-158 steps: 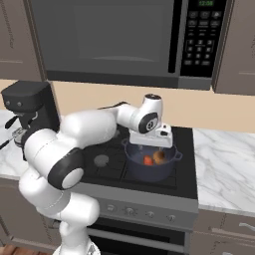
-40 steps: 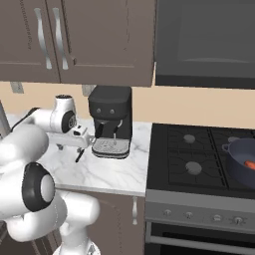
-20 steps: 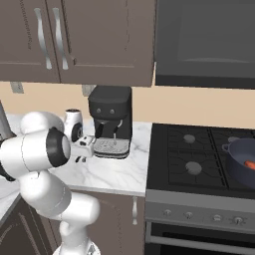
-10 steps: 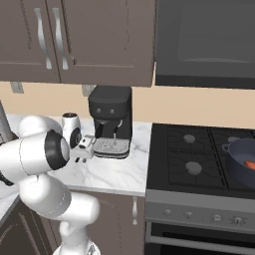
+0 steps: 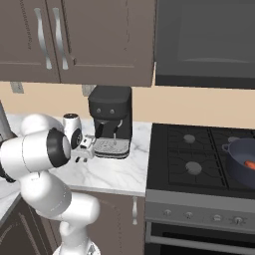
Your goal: Put the potato and sweet potato in the pot. Retrieve the spatula and lightly stir the vegetables in the pot.
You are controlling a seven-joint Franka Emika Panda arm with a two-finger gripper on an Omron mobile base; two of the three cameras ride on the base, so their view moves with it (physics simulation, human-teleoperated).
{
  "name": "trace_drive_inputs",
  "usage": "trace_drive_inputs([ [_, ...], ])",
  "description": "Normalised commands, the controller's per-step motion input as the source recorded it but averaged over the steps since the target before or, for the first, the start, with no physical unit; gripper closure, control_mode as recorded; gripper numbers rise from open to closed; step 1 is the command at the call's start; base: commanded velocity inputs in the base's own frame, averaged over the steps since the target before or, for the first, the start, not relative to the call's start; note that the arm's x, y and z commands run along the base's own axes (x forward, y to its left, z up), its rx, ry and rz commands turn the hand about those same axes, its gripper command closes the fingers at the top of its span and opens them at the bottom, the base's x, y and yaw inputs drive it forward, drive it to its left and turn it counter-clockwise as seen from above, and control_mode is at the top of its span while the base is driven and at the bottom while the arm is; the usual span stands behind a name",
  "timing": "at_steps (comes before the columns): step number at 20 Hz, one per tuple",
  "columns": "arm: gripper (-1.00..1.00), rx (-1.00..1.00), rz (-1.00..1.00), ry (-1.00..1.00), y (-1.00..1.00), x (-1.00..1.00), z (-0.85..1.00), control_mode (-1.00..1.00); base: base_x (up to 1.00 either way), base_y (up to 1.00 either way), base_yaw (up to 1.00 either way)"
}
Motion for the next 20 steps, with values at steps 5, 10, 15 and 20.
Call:
trace_drive_inputs([
  [5,-1.0,0.0,0.0,0.0,0.0,0.13,-0.05,-1.0,0.0,0.0,0.0],
  [10,-1.0,0.0,0.0,0.0,0.0,0.18,-0.04,-1.0,0.0,0.0,0.0],
  [15,-1.0,0.0,0.0,0.0,0.0,0.06,-0.02,-1.0,0.0,0.0,0.0],
  [20,-1.0,0.0,0.0,0.0,0.0,0.0,0.0,-1.0,0.0,0.0,0.0],
])
